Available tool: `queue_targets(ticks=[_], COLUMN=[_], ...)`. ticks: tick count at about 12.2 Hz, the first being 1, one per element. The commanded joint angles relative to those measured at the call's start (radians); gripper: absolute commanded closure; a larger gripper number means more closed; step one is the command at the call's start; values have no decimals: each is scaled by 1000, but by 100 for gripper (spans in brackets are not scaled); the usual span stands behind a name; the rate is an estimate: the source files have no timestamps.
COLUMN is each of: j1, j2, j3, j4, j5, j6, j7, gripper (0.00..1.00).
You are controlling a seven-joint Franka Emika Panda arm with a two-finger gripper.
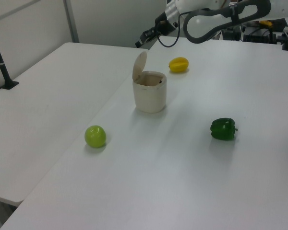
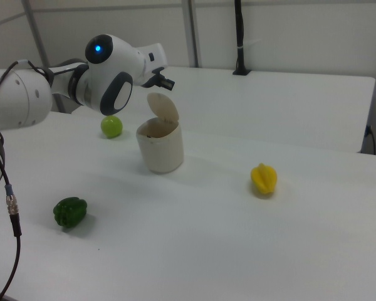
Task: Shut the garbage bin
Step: 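Push the raised lid down with the gripper fingertips onto the bin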
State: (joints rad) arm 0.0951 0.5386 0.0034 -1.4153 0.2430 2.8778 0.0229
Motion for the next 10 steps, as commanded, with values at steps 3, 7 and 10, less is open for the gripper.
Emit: queue_targets(ticks=[3, 7, 10], j1=[6, 0, -3], j2=[-9, -25, -46], j3=[-5, -5, -8], j4=[-7, -8, -8], j5=[-8, -8, -5], j6=[-93, -181, -280], j7=[-15, -15, -15], gripper=[100, 100, 100])
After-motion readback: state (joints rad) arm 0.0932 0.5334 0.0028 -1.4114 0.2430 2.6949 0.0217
